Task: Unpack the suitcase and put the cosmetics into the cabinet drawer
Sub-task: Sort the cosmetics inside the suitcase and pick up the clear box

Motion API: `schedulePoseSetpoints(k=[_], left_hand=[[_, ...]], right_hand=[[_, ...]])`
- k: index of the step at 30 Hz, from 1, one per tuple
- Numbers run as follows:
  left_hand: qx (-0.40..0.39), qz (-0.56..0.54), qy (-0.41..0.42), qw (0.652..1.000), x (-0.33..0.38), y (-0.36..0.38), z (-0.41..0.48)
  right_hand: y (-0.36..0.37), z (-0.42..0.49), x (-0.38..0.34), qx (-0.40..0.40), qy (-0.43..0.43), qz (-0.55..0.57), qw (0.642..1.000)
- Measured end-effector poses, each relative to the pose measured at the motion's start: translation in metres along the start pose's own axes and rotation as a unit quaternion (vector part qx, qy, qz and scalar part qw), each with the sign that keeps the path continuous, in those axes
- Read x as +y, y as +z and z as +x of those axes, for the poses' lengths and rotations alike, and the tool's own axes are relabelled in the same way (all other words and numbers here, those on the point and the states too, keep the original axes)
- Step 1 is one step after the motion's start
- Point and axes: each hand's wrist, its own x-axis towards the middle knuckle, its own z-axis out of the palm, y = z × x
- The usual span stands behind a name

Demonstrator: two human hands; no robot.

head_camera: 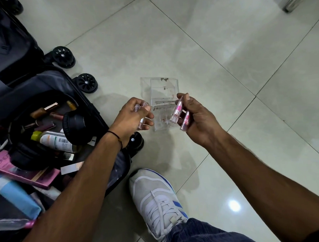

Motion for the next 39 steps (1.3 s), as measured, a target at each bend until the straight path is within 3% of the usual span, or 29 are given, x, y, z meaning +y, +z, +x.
schedulePoseSetpoints(k=[7,16,26,33,39], left_hand=[[-0.004,0.026,0.003,1.0,-0.002,0.0,-0.001],[-0.003,0.045,0.001,0.999,-0.005,0.001,0.002],[0.001,0.057,0.01,0.998,-0.007,0.002,0.002],[-0.007,0.071,-0.003,0.997,-0.008,0.001,0.005],[-0.009,0.075,-0.002,0.997,-0.008,0.001,0.005]], right_hand=[[-0.005,0.004,0.005,-0.001,-0.047,-0.095,0.994],[0.002,0.003,0.002,0.08,-0.14,-0.206,0.965],[0.005,0.006,0.004,0.083,-0.213,-0.185,0.956],[0.014,0.006,0.003,0.051,-0.284,-0.318,0.903],[0.017,0.006,0.008,0.025,-0.318,-0.365,0.875]])
